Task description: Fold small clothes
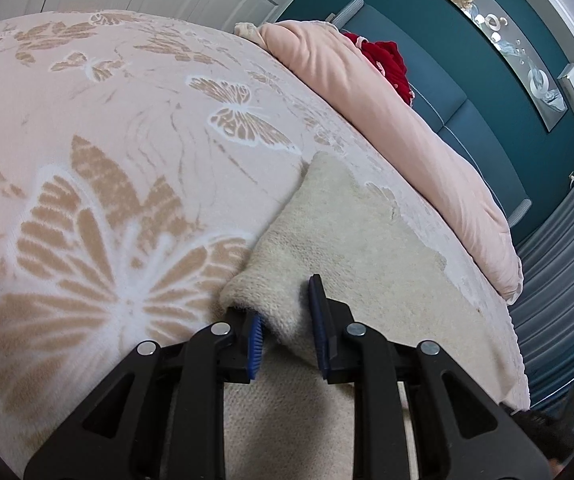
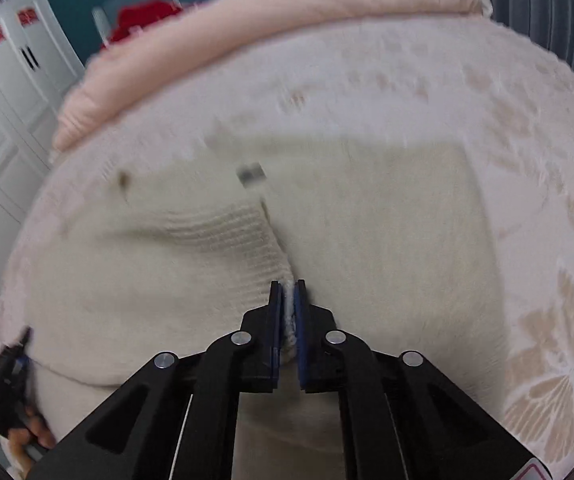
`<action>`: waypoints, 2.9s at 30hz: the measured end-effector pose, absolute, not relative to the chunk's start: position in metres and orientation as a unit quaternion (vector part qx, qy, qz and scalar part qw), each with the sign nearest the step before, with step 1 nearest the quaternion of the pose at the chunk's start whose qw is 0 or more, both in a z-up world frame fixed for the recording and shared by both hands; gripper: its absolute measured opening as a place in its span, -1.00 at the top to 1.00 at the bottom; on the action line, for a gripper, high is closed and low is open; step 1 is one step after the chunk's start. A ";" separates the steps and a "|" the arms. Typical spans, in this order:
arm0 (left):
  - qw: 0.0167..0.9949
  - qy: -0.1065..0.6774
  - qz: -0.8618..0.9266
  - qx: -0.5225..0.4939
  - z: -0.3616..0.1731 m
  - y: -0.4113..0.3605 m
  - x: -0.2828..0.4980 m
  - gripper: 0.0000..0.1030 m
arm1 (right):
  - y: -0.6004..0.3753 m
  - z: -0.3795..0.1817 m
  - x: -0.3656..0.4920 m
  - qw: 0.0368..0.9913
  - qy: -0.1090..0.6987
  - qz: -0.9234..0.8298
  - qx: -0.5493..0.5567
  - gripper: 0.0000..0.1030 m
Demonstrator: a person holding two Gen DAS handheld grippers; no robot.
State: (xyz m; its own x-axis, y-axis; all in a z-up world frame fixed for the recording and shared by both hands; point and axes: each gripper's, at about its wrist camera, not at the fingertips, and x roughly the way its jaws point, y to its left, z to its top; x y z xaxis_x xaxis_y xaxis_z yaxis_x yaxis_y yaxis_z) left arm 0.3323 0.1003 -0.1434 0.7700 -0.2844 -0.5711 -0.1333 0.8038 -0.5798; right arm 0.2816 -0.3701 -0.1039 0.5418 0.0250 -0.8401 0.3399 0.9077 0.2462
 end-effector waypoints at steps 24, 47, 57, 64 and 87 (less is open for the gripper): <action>0.815 0.519 -0.072 -0.245 -0.099 0.149 0.076 -0.91 | -0.317 -0.083 -0.077 0.793 0.474 -0.080 0.374 -0.25; 0.782 0.553 -0.173 -0.229 -0.020 0.148 0.028 0.89 | -0.311 0.001 -0.135 0.849 0.396 -0.034 0.349 0.89; 0.723 0.634 -0.210 -0.177 0.012 0.185 -0.093 0.88 | -0.251 0.031 -0.263 0.801 0.535 0.093 0.252 0.89; 0.824 0.489 -0.236 -0.161 0.084 0.147 0.011 0.83 | -0.299 0.114 -0.146 0.904 0.353 0.084 0.226 0.88; 0.841 0.523 -0.117 -0.067 -0.062 0.068 0.224 -0.84 | -0.374 -0.047 0.063 0.852 0.462 -0.125 0.213 -0.17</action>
